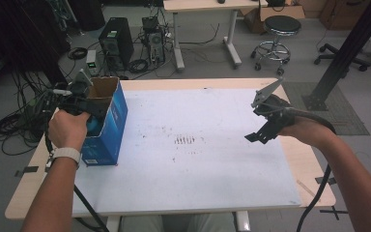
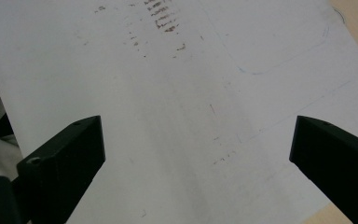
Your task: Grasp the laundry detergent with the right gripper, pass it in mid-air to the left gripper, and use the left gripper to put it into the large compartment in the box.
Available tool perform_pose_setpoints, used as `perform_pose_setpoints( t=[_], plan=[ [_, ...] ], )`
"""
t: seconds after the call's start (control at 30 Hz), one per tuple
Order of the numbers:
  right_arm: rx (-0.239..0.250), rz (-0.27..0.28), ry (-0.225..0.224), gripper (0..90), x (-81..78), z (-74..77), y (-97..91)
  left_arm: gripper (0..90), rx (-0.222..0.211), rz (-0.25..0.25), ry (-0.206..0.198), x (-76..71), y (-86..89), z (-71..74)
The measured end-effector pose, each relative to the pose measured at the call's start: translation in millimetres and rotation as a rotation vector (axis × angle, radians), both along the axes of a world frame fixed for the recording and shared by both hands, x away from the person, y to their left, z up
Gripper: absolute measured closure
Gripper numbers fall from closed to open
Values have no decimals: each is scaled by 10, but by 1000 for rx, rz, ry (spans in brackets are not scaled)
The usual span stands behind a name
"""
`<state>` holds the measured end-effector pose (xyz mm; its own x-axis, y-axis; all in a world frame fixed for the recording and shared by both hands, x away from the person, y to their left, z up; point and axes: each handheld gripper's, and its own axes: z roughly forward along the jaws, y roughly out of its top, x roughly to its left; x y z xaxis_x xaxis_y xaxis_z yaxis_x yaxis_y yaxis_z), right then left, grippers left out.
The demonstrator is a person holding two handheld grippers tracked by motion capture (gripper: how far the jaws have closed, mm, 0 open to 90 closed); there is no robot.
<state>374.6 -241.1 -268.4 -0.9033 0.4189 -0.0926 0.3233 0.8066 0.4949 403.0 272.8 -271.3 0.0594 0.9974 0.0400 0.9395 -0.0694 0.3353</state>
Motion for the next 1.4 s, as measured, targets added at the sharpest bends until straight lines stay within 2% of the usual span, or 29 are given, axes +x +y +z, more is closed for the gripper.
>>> perform_pose_setpoints(
  t=[0.27, 0.43, 0.53, 0.6, 0.93, 1.07, 1.2, 1.4],
  plan=[
    [-5, 6, -6, 29, -28, 26, 17, 203, -19, -13, -12, -50, 10, 159],
    [-7, 8, -12, 29, -51, 53, 18, 182, -24, -20, -14, -90, 5, 313],
    [-3, 7, -13, 29, -65, 79, 11, 181, -10, -54, -31, -128, -46, 432],
    [-2, 5, -15, 29, -74, 94, 9, 183, -18, -86, -29, -152, -86, 499],
    [-5, 8, -24, 29, -111, 148, 29, 113, 13, -228, -37, -294, -406, 818],
    [-8, 7, -31, 29, -131, 163, 36, 102, 15, -295, -39, -337, -562, 901],
    [-10, 12, -34, 30, -148, 194, 38, 86, 10, -342, -42, -352, -683, 950],
    [-14, 12, -36, 29, -161, 243, 42, 81, 28, -431, -55, -340, -876, 1027]
  ],
)
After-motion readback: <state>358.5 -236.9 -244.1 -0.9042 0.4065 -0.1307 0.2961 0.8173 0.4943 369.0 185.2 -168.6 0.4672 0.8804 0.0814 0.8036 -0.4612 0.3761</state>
